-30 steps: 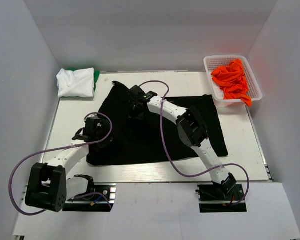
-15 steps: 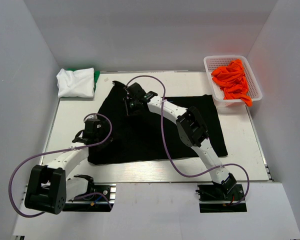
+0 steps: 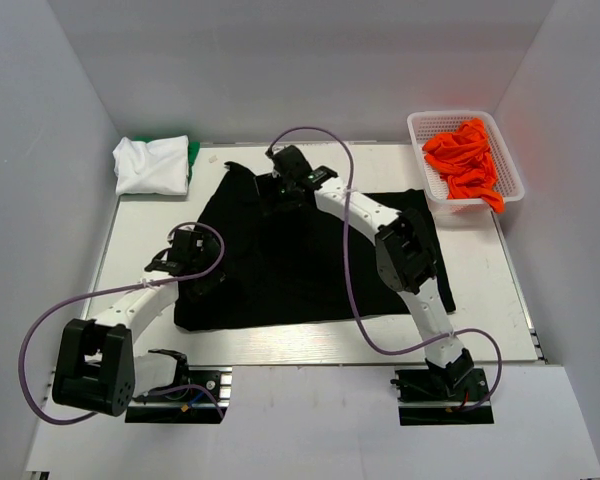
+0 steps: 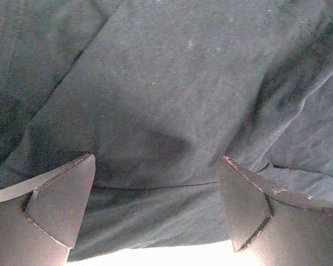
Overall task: Fold and stack the t-shirts
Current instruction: Fold the flattened tshirt in 1/3 of the way
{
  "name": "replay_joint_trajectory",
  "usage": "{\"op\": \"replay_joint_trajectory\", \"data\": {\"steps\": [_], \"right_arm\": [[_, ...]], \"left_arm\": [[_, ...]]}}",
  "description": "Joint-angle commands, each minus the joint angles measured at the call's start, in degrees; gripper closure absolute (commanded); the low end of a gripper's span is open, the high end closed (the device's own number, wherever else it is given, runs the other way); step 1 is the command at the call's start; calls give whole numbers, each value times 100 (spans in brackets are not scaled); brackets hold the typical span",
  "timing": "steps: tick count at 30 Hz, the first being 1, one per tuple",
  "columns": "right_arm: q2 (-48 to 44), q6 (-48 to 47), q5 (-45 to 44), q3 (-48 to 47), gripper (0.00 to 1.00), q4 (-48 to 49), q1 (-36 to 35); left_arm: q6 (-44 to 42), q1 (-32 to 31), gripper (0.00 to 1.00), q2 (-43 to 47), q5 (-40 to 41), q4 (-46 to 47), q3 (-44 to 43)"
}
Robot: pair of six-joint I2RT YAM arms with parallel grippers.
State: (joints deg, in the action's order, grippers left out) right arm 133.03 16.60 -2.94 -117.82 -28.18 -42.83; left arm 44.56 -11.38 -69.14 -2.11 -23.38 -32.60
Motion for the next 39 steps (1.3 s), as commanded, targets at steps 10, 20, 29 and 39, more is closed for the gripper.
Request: {"op": "replay_joint_trajectory", "data": {"steps": [10,20,29,39], "right_arm": [[-481,668,3545,620,10,1077,-630],[-41,1530,3643,1384,10,1895,-367],[223,1838,3915,2079,10,2959,230],[171,828,4091,1245,10,2336,653]], "left_arm": [[1,39,0,481,255,-475,-124],[299,-31,0,472,185,-343,447],[405,-31,0,305,245,-457,711],[352,21,0,252,413,-808,554]]}}
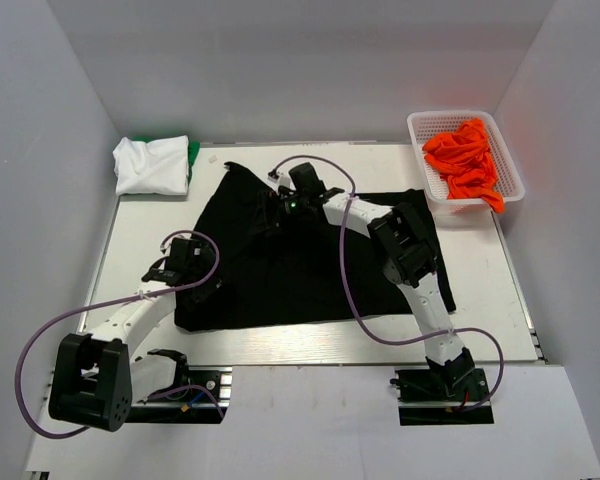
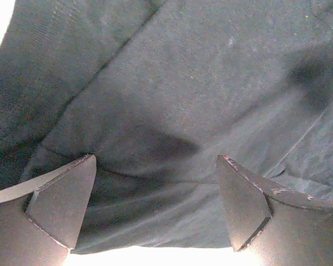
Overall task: Fold and stack the t-shirts
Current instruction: Fold the flattened tshirt in 1/3 of the way
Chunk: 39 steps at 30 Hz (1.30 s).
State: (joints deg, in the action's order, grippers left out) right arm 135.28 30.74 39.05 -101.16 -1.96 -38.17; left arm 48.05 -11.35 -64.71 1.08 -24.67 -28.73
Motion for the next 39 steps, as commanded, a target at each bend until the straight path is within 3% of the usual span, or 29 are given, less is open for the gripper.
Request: {"op": "replay_joint_trajectory", "data": {"steps": [1,6,10,13,16,21,25,30,39], "right_arm": [[-168,-700,-90,-648,10,-357,231],[-801,-1044,85,-835,10,-718,337],[-1494,-1070,94,-484,10,-727,564],[-1916,-1061,-116,-202,10,-947,749],[-2479,-1079,-722,403,10,-1307,872],[-4226,-746,-2434,2764,10,-1509,1110],[-5265,-219,-3429,4485,10,-2026,1400],[-6337,160,-3650,6026,10,-2160,1821],[-6137,677,-3509,7128,10,-1808,1989]], "left_arm": [[2,19,0,-139,94,-680,-43],[-321,19,0,-278,146,-987,-1150],[-559,19,0,-542,437,-1426,-2441],[-674,19,0,-684,489,-1480,-2882],[-727,-42,0,-823,201,-1173,-2726],[-446,-42,0,-947,-801,-121,-1814],[-253,-42,0,-1219,-996,121,-1390],[-200,-42,0,-1168,-566,-301,-943],[63,10,0,-763,-258,-600,-300]]}}
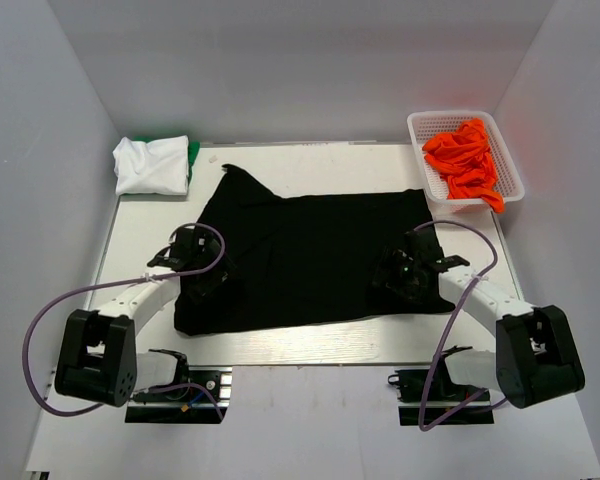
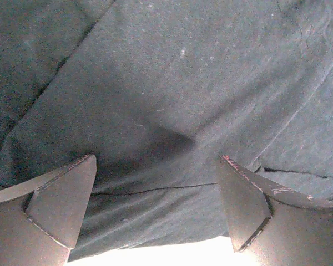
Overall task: Fold and stack the t-shirts
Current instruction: Fold the flattened tshirt in 1/3 of the way, then grap the side of the flattened tshirt furthest away from the robot with both arms
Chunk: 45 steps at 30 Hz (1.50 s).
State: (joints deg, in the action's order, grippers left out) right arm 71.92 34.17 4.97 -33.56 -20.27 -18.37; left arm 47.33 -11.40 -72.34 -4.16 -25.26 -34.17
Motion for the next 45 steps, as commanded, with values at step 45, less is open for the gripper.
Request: {"op": "replay_joint_trajectory", "data": {"steps": [45], "right_arm": [[4796,-1343,-1614,-7789,10,-2025,563]], "left_arm": [[-1472,384,16,-6091,1963,-1106,-8448]]}}
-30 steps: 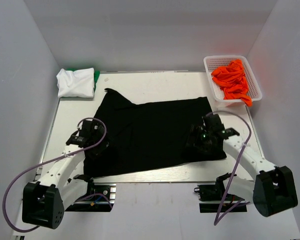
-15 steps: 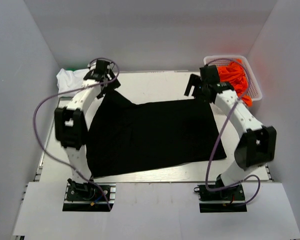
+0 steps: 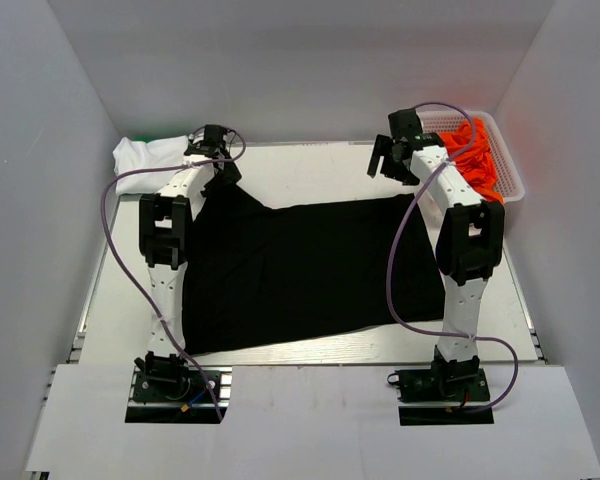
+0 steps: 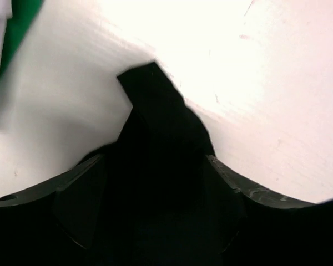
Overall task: Fold and stack the t-shirts
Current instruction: Grap the side of the flattened tshirt furthest away from the robot with both arms
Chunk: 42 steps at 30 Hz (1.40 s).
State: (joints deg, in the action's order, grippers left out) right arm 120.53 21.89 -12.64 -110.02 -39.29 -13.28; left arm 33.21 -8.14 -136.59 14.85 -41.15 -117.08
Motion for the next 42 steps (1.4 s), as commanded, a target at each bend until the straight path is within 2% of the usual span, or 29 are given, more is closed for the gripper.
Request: {"op": "replay_joint_trajectory", "data": {"steps": [1,6,10,11,14,20,26,30,31,33,36,38,42], "right_arm": [[-73,-123,140,-99,10,-97,53],[-117,-141,175,147,10,-44,97],[-65,-89,8,218,10,-44,141],[-39,-80,-10,226,10,-53,141],[32,-45,-282,191,10,-52,142],[523,69,-1011,-290,10,-149,124],[1236,219,-1301,-854,10,-246,89],[1403,412,-1661,-925,13,-36,36],[1438,456,-1715,-925,17,-35,36],[1499,544,-1942,-855,17,0,36],[1596,536,-1944,-837,20,184,18],[1640,527,-1909,-846,29,264,9],[1649,571,-1935,-741,34,202,18]], "left_arm": [[-60,58,22,335,62,554,-88],[-183,163,39,159,9,739,-139],[-183,164,63,54,-315,932,-140],[-183,164,77,2,-316,933,-140],[-183,164,100,1,-316,1003,-140],[-315,164,100,370,-316,1266,176],[-386,164,100,757,-316,1399,519],[-386,164,100,862,-430,1337,624],[-386,164,100,863,-430,1337,686],[-333,164,100,915,-483,1398,773],[-333,164,100,1030,-483,1399,905],[-333,164,100,1091,-483,1399,906],[-333,164,100,1231,-430,1399,1020]]}}
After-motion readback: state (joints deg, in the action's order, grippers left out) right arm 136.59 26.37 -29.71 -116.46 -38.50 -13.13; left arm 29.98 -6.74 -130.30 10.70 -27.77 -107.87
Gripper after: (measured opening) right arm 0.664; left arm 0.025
